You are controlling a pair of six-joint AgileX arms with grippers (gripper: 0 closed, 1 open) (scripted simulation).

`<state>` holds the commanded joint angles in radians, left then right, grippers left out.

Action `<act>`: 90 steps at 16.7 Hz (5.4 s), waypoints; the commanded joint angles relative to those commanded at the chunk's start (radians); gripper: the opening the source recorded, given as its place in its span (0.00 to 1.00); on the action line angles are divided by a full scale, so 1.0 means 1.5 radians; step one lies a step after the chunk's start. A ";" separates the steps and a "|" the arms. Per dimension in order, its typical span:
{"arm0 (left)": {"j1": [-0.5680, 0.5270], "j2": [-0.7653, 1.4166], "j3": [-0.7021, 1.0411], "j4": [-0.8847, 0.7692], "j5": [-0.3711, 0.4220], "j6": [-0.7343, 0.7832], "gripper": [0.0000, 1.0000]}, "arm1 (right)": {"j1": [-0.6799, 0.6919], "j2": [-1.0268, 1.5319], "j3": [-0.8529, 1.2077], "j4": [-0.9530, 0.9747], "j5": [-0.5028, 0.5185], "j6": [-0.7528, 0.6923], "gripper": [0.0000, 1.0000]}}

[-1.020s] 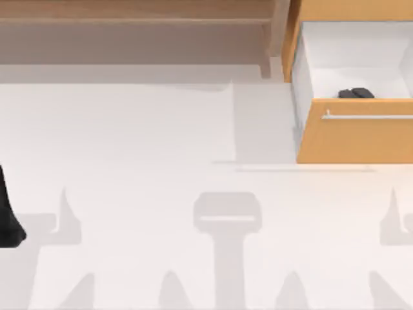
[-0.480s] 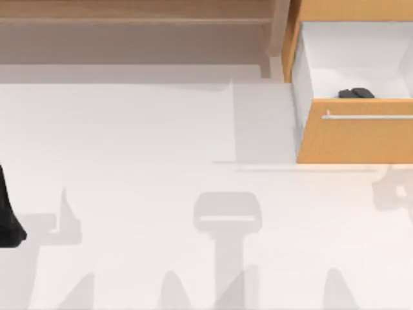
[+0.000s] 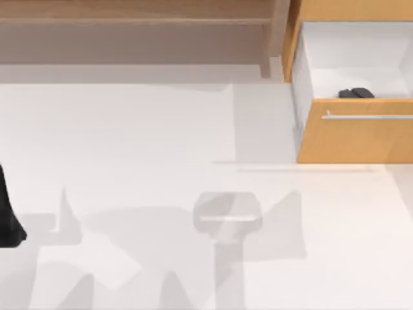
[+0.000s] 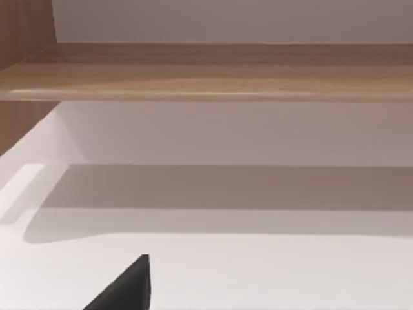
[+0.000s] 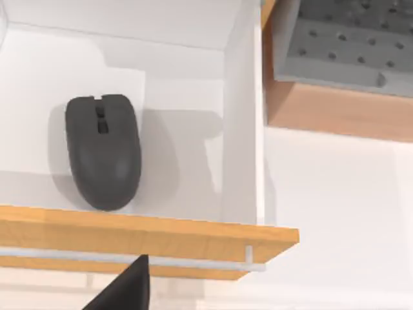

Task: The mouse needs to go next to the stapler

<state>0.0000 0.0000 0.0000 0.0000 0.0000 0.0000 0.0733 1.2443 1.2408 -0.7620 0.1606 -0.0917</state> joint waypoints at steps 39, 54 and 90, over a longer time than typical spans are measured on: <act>0.000 0.000 0.000 0.000 0.000 0.000 1.00 | 0.034 0.807 0.550 -0.211 -0.114 -0.017 1.00; 0.000 0.000 0.000 0.000 0.000 0.000 1.00 | 0.034 0.807 0.550 -0.211 -0.114 -0.017 0.17; 0.000 0.000 0.000 0.000 0.000 0.000 1.00 | -0.302 0.279 0.089 -0.091 -0.205 -0.140 0.00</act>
<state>0.0000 0.0000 0.0000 0.0000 0.0000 0.0000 -0.3803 1.6627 1.3749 -0.8989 -0.1463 -0.3014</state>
